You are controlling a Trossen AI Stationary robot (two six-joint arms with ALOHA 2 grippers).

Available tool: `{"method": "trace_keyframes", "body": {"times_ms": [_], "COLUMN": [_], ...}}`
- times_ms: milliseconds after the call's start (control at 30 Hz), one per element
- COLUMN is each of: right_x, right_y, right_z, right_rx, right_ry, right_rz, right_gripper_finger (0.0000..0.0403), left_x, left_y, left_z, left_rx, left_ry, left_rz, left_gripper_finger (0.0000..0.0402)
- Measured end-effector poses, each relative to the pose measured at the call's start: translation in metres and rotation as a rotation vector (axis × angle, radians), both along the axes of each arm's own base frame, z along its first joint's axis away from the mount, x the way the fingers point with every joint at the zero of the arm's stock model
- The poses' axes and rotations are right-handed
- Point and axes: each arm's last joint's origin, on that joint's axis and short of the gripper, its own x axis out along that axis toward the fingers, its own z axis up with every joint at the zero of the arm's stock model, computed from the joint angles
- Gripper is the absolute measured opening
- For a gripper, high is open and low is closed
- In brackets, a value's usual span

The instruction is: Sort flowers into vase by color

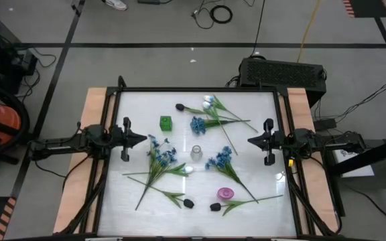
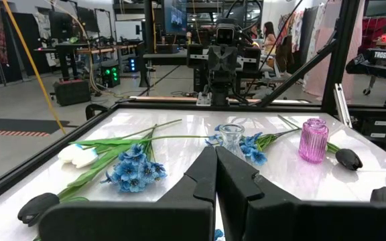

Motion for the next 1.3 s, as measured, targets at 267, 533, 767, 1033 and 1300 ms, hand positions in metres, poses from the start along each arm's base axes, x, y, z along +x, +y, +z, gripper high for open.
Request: {"method": "trace_keyframes", "body": {"times_ms": [267,533,767,1033,1300], "right_x": [0.0000,0.0000,0.0000,0.0000,0.0000], "right_y": [0.0000,0.0000,0.0000,0.0000,0.0000], "right_z": [0.0000,0.0000,0.0000,-0.0001,0.0000], "right_rx": [0.000,0.000,0.000,0.000,0.044], "right_ry": [0.000,0.000,0.000,0.000,-0.003], "right_rz": [0.000,0.000,0.000,0.000,0.002], "right_gripper_finger": [0.0000,0.0000,0.0000,0.0000,0.0000], "left_x": [0.0000,0.0000,0.0000,0.0000,0.0000], "left_y": [0.0000,0.0000,0.0000,0.0000,0.0000], "left_z": [0.0000,0.0000,0.0000,0.0000,0.0000], "left_rx": [0.000,0.000,0.000,0.000,0.000], "left_ry": [0.000,0.000,0.000,0.000,0.000], "left_rz": [0.000,0.000,0.000,0.000,0.000], "left_gripper_finger": [0.0006,0.0006,0.0006,0.0006,0.0006]}}
